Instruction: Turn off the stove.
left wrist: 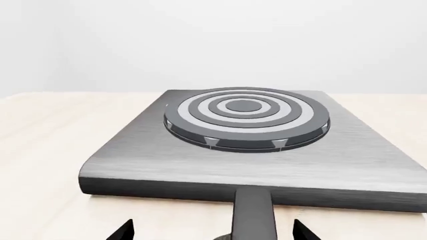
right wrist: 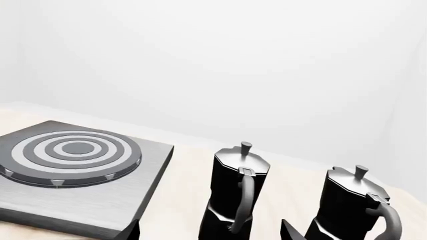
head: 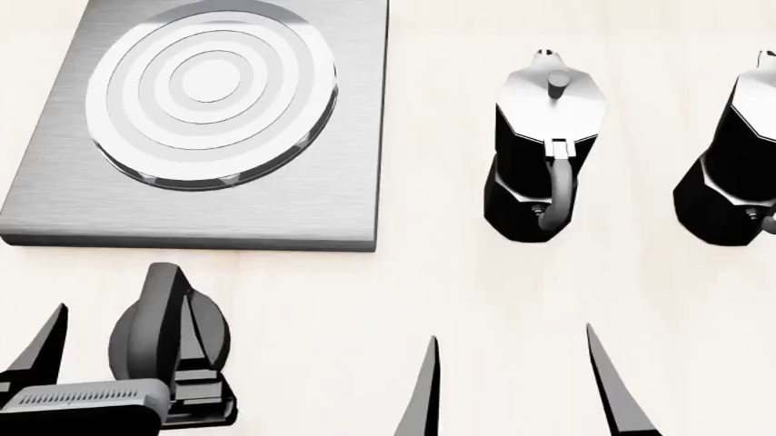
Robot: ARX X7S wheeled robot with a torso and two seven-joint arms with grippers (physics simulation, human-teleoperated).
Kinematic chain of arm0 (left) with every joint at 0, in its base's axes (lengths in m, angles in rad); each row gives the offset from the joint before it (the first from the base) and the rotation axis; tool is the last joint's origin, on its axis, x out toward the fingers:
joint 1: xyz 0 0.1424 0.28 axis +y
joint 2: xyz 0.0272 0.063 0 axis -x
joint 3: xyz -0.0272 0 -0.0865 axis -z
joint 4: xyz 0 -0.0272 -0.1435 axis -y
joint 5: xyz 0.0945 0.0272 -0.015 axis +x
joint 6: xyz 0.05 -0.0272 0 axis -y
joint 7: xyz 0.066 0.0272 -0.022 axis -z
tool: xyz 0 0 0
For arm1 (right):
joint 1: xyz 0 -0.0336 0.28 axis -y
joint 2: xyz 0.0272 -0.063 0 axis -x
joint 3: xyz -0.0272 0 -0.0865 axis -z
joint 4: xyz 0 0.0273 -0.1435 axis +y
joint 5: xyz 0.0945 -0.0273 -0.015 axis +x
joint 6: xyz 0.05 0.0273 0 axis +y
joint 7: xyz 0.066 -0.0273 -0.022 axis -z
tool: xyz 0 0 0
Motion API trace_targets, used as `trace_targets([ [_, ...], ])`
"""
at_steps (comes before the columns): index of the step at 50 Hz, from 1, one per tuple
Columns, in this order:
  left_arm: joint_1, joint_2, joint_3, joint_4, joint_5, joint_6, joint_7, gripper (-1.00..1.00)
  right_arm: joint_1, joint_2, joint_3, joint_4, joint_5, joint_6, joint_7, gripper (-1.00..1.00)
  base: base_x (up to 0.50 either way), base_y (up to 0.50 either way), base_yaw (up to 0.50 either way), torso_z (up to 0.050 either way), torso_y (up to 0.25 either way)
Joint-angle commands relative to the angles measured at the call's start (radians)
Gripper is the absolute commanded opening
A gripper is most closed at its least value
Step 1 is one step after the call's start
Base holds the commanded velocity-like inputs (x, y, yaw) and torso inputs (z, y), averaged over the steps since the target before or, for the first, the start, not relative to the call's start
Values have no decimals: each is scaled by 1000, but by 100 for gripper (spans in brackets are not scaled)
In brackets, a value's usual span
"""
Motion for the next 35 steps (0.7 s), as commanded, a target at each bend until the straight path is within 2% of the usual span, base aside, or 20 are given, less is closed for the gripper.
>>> trace_targets([
  [1,-7,16,-21,-28,3,-4,23,100,-1,-14,19,6,-25,-7,-19,100,0,0,0,0,0],
  [35,-22,0,-17,-73,-15,-34,9,100,1,-7,12,9,-19,-10,-10,100,0,0,0,0,0],
])
